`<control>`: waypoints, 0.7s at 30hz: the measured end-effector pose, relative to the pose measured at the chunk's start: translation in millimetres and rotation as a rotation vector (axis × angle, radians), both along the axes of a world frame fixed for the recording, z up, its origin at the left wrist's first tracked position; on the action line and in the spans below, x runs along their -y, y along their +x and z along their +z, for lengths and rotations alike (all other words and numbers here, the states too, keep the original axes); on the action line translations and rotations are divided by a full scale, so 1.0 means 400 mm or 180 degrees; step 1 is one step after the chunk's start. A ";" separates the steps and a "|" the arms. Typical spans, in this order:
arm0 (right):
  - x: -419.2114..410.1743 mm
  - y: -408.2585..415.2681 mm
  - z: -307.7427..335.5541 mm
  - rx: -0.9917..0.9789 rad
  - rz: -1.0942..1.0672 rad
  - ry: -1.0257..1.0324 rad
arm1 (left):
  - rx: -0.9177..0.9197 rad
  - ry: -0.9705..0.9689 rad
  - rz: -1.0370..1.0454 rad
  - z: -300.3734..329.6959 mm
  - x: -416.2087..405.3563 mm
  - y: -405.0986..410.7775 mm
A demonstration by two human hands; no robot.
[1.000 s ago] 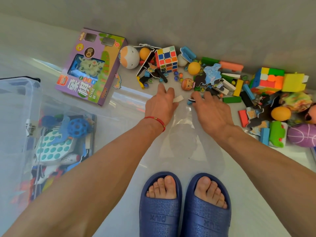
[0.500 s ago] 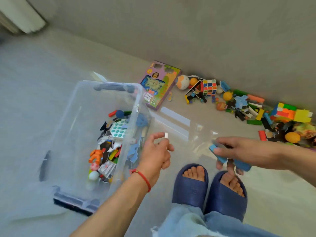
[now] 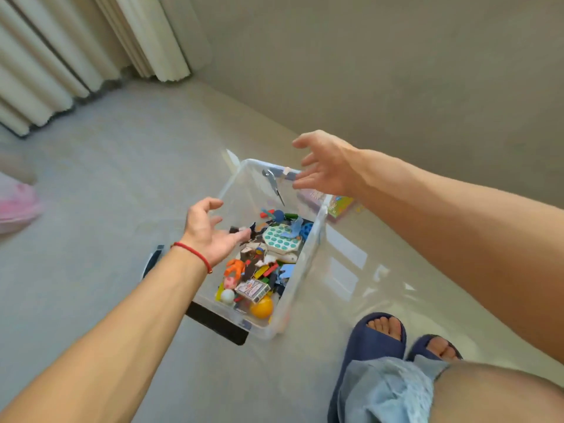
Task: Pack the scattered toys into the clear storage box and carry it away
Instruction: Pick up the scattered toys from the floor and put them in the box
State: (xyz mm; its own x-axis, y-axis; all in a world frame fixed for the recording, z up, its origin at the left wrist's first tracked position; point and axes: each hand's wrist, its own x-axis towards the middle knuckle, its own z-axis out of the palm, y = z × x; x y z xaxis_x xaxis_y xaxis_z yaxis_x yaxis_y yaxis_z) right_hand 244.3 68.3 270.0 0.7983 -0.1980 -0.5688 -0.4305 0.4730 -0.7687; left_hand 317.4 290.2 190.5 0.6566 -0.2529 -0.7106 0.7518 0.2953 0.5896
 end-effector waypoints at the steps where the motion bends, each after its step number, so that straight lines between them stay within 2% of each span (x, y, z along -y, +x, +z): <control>1: 0.010 -0.006 0.002 -0.0084 0.0028 -0.0097 | 0.0123 -0.0042 0.0065 0.010 0.004 0.007; 6: 0.165 -0.147 -0.042 -0.0643 0.0091 -0.1168 | 0.0598 0.0248 -0.0237 0.036 0.062 -0.035; 10: 0.329 -0.359 -0.128 -0.1237 0.0041 -0.1620 | 0.1012 0.0522 -0.0766 -0.018 0.174 -0.147; 14: 0.445 -0.549 -0.211 -0.1854 -0.0410 -0.1567 | 0.1210 0.0536 -0.1627 -0.082 0.338 -0.302; 17: 0.504 -0.620 -0.281 -0.1895 -0.0639 -0.1416 | 0.1043 0.0462 -0.2133 -0.134 0.475 -0.395; 21: 0.536 -0.656 -0.435 -0.1908 -0.0921 -0.1361 | 0.0955 0.0775 -0.2529 -0.230 0.648 -0.460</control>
